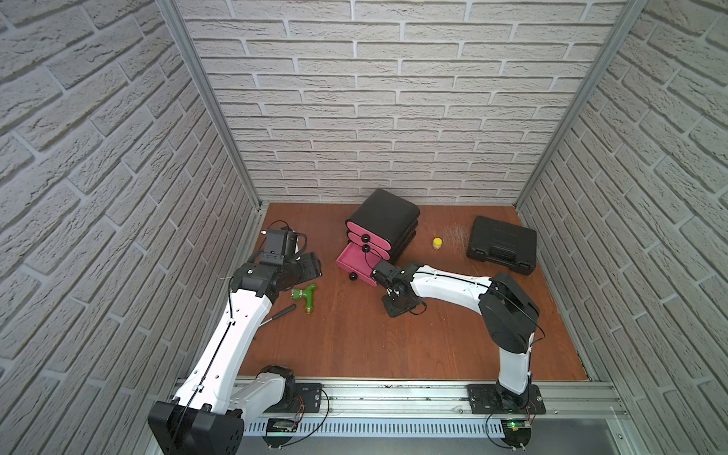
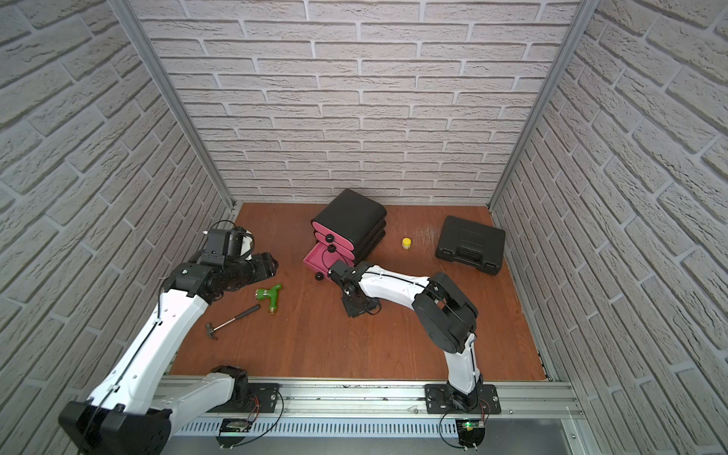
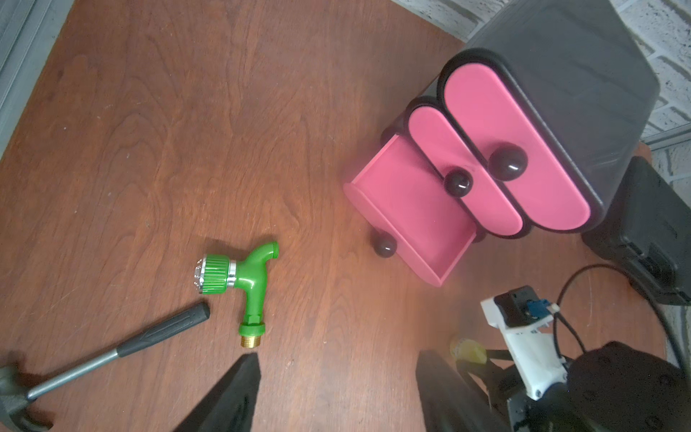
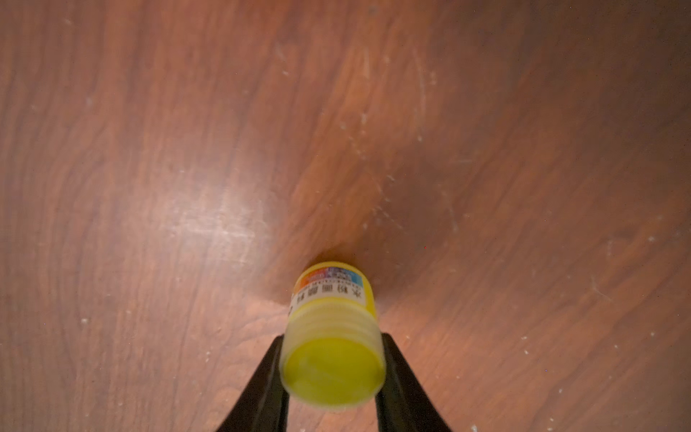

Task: Put the paint cans in the drawer according to color
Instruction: Move the paint can to the center of the board, then pick up the paint can at the center of the board.

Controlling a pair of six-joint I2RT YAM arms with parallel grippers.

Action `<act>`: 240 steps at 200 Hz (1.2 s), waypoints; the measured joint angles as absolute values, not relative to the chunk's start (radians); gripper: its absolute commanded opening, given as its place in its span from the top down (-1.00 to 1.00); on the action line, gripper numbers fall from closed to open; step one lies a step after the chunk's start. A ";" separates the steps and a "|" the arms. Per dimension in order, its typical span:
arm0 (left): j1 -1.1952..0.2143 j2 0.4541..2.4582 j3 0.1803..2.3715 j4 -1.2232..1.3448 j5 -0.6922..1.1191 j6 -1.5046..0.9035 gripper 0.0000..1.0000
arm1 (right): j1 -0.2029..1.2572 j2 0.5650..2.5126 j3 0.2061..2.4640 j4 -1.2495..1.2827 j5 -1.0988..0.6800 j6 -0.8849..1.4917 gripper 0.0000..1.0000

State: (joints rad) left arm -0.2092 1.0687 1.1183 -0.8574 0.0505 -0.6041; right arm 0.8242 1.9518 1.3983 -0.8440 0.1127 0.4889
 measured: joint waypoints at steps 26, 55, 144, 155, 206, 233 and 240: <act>-0.221 1.070 1.116 -0.877 0.050 -0.602 -0.25 | 0.830 1.952 1.422 -0.865 0.119 0.488 -0.30; -0.317 1.093 1.117 -0.892 0.022 -0.595 -0.08 | 0.830 1.903 1.414 -0.890 0.123 0.496 -0.52; -0.741 1.514 1.157 -0.836 -0.086 -0.633 0.08 | 0.569 1.437 1.176 -1.031 0.249 0.626 -1.00; -0.773 1.582 1.188 -0.822 -0.085 -0.636 0.08 | 0.509 1.415 1.125 -1.038 0.262 0.638 -1.00; -0.850 1.819 1.347 -0.761 -0.043 -0.666 -0.06 | 0.376 1.238 0.969 -1.052 0.287 0.668 -0.98; -0.860 1.868 1.394 -0.750 -0.027 -0.676 -0.06 | 0.317 1.150 0.921 -1.053 0.291 0.667 -0.98; -0.861 1.878 1.401 -0.747 -0.022 -0.678 -0.06 | 0.305 1.137 0.912 -1.053 0.291 0.666 -0.98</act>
State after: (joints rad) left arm -0.8608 1.8782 1.4014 -0.7471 -0.0219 -0.6785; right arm 0.3054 1.1374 0.9115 -1.0531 0.2913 0.6659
